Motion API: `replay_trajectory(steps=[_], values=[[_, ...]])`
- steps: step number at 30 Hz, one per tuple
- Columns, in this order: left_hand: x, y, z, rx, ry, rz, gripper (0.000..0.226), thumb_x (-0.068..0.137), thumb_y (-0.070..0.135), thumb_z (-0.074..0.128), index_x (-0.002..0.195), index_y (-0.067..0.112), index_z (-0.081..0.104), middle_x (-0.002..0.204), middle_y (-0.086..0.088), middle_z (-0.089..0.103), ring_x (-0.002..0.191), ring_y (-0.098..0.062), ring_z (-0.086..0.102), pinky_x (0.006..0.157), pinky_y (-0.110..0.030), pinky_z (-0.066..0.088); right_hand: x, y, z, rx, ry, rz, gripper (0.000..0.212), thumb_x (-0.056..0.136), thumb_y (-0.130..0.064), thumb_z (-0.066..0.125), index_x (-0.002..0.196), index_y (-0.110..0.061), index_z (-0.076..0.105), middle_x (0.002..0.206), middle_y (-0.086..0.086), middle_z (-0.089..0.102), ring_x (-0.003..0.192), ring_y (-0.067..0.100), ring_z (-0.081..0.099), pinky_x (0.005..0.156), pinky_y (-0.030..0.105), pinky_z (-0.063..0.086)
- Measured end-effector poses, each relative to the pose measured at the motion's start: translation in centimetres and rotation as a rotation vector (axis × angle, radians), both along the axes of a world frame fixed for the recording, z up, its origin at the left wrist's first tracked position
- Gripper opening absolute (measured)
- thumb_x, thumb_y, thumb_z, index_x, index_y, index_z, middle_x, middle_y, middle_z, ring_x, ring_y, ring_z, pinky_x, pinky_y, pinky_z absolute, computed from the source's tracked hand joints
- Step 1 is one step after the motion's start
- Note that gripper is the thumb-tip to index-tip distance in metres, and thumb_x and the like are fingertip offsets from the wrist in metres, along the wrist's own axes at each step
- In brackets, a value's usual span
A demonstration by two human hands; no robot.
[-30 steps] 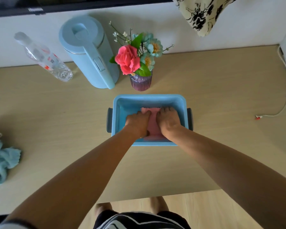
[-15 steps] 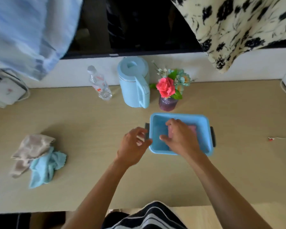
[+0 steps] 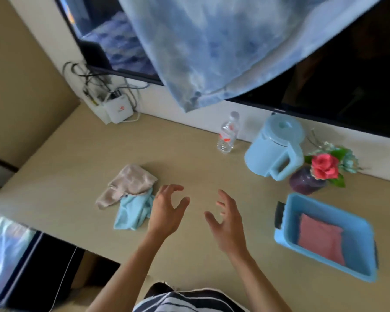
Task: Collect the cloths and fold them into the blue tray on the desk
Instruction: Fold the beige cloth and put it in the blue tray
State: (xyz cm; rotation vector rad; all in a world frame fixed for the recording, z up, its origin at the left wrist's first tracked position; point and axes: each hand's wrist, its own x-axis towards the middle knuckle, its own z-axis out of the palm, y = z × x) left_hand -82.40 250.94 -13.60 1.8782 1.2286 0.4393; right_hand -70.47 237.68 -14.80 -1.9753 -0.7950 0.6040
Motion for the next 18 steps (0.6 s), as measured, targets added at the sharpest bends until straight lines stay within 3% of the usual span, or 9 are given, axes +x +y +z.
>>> replay_trajectory(steps=[1,5,8,11,14,18], values=[[-1.0,1.0,-0.8,0.014,0.032,0.02,0.032,0.087,0.032,0.072,0.117,0.025,0.064,0.115,0.008,0.055,0.104,-0.017,0.058,0.094,-0.032,0.046,-0.6,0.7,-0.1,-0.009,-0.017,0.021,0.067,0.087,-0.016,0.074,0.145,-0.018,0.04,0.132,-0.004,0.051,0.118,0.007,0.056,0.088,0.012,0.046],[-4.2,5.0,-4.2,0.105,0.215,-0.011,0.04,0.086,0.026,0.07,0.125,0.018,0.066,0.135,-0.008,0.051,0.128,-0.03,0.044,0.107,-0.036,0.036,-2.8,3.2,-0.1,-0.033,-0.068,0.052,0.066,0.084,-0.009,0.075,0.142,-0.009,0.044,0.13,0.005,0.055,0.115,0.017,0.059,0.095,0.042,0.051],[-5.8,7.5,-6.5,0.123,0.461,-0.124,0.046,0.09,0.036,0.063,0.135,0.025,0.059,0.161,-0.011,0.023,0.15,-0.032,0.012,0.119,-0.045,0.023,-4.4,4.5,-0.2,-0.052,-0.086,0.076,0.066,0.085,-0.012,0.075,0.143,-0.01,0.044,0.129,0.006,0.055,0.114,0.018,0.06,0.092,0.045,0.052],[-6.9,9.5,-8.0,0.104,0.632,-0.279,0.057,0.091,0.041,0.06,0.146,0.037,0.045,0.168,-0.007,-0.007,0.153,-0.03,-0.014,0.123,-0.049,0.007,-6.0,5.5,-0.4,-0.073,-0.065,0.095,0.068,0.086,-0.014,0.075,0.145,-0.013,0.041,0.127,0.001,0.051,0.112,0.016,0.06,0.091,0.043,0.053],[-7.2,10.9,-8.8,0.129,0.726,-0.374,0.071,0.089,0.041,0.061,0.153,0.035,0.031,0.167,-0.008,0.002,0.154,-0.031,-0.006,0.122,-0.049,0.007,-7.1,5.7,-0.5,-0.109,-0.042,0.106,0.071,0.087,-0.018,0.074,0.147,-0.017,0.036,0.126,-0.004,0.047,0.111,0.012,0.058,0.092,0.038,0.053],[-7.5,12.5,-9.1,0.202,0.647,-0.36,0.064,0.083,0.039,0.066,0.141,0.021,0.048,0.148,0.0,0.041,0.142,-0.026,0.03,0.117,-0.039,0.02,-8.0,5.4,-0.7,-0.138,-0.002,0.071,0.073,0.087,-0.02,0.074,0.148,-0.018,0.034,0.125,-0.005,0.047,0.11,0.013,0.059,0.095,0.039,0.051]])
